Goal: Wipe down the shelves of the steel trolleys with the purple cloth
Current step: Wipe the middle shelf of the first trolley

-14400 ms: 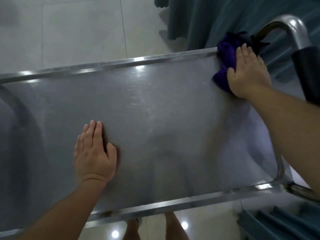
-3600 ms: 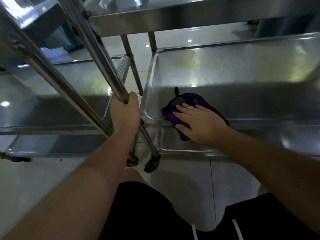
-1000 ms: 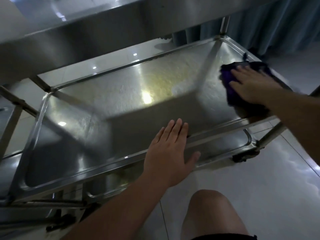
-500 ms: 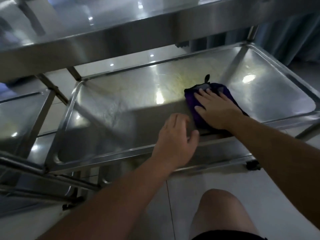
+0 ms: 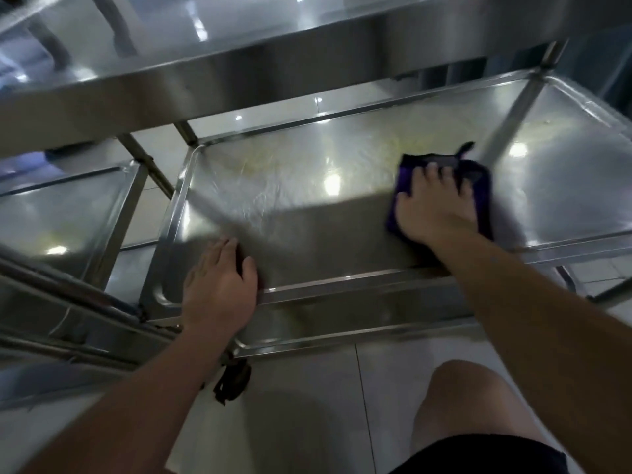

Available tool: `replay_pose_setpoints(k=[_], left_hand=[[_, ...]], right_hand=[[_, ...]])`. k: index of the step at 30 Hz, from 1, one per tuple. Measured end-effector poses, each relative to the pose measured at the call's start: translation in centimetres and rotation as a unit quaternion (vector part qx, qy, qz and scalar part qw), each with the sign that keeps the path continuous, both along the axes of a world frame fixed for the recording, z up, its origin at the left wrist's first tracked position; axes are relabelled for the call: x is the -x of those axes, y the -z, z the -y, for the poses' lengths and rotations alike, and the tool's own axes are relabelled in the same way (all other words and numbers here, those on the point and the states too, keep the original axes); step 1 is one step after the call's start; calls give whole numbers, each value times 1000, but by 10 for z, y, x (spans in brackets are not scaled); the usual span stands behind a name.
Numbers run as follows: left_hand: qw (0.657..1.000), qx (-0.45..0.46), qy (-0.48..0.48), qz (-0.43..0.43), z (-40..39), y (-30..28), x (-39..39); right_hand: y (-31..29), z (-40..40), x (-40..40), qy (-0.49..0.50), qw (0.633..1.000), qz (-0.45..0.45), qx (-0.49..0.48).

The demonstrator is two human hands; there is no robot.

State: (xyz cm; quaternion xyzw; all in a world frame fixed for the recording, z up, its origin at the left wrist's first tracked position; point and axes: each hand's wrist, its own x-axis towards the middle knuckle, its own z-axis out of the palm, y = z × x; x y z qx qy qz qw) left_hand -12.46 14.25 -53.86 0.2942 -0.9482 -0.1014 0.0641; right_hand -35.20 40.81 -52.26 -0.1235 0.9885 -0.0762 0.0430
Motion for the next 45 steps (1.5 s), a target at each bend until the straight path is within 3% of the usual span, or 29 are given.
replay_pose_setpoints(k=[4,7,10,15,19,26,29,36,42,45], left_hand=[[1000,1,-2,-3,-1,-2,0],[1000,5,5,-10,-4,-3,-1],[1000,5,10,-7,-3,-2,-2],[1000,7,9,-7,-3,-2,-2],[1000,7,0,-5,-3,0,-2],[1000,6,9,-29,-4,0,-4],[999,-1,13,-37,-2,0,-5],[999,6,17,-37,-4,-3,-6],[1000,-2,26,-1,-3,-10,-2],[993,67,39,84,-9,-22,6]], right_hand=[[0,80,-42,-208,978,3,-4],[-1,76,-41,-284,959,13,-4],[1,25,-19,-253,967,-7,-21],[1,-91,32,-19,1000,3,-23],[-1,-44,9,86,996,31,-14],[3,132,-107,-113,993,3,20],[7,156,-122,-189,982,12,22],[9,91,-89,-253,967,9,3],[8,-17,-33,-180,983,-2,-20],[9,-69,-7,-112,994,-7,-17]])
